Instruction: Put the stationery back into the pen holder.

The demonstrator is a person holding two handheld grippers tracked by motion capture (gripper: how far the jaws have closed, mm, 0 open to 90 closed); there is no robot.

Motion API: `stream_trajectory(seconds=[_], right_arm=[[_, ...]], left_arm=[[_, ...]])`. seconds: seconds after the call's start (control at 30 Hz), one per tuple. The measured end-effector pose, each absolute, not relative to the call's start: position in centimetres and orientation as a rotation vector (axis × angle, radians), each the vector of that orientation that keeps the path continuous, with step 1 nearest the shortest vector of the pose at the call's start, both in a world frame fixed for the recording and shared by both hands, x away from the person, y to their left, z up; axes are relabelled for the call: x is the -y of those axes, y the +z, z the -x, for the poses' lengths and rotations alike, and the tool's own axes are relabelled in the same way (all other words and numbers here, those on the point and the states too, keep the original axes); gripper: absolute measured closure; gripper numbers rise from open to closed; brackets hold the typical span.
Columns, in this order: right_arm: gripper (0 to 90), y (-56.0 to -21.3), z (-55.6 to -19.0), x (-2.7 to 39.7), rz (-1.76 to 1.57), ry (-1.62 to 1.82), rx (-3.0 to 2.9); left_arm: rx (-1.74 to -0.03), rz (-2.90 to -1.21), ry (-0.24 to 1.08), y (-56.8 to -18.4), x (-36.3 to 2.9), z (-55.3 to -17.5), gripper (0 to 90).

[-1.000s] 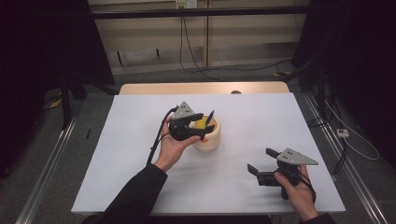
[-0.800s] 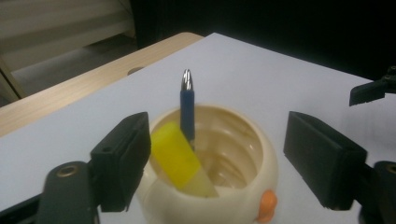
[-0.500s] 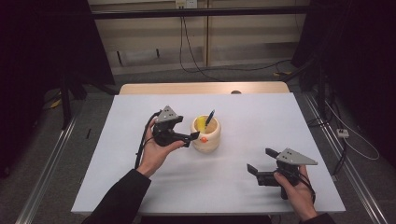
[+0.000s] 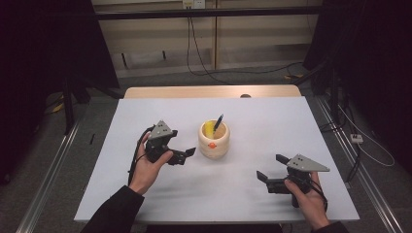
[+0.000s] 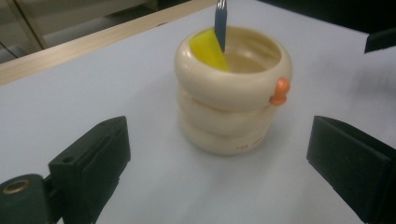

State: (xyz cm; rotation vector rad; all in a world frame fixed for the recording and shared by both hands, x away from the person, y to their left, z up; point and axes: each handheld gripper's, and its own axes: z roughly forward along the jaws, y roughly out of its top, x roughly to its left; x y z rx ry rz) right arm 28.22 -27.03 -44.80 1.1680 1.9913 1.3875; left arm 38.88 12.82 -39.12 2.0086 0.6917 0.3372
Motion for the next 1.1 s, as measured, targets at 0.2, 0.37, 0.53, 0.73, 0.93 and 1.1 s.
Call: stream_trajectory(seconds=[0.2,0.37,0.53,0.73,0.93,1.1], right_arm=[[4.3,-44.9,-28.3,27.0,-1.164,1.377,-1.995],[4.3,-44.9,-28.3,26.8,-1.162,1.378,-1.999],[4.3,-44.9,-28.3,26.7,-1.162,1.378,-2.001],[4.3,-44.9,-28.4,26.8,-1.161,1.378,-1.997],[4.3,-44.9,-28.3,26.8,-1.162,1.377,-1.997],[4.3,-45.0,-28.3,26.7,-1.148,1.351,-2.013]], left_arm=[[-0.707,-2.027,0.365,-39.6,-14.4,-37.3,6.1],[-0.772,-2.002,0.353,-40.2,-16.0,-36.8,6.1],[-0.825,-1.995,0.377,-40.7,-17.3,-36.1,6.1],[-0.825,-2.028,0.380,-41.7,-18.4,-34.9,6.0],[-0.886,-1.967,0.415,-42.8,-19.9,-33.9,6.0],[-0.910,-1.941,0.394,-43.4,-20.5,-33.3,6.0]])
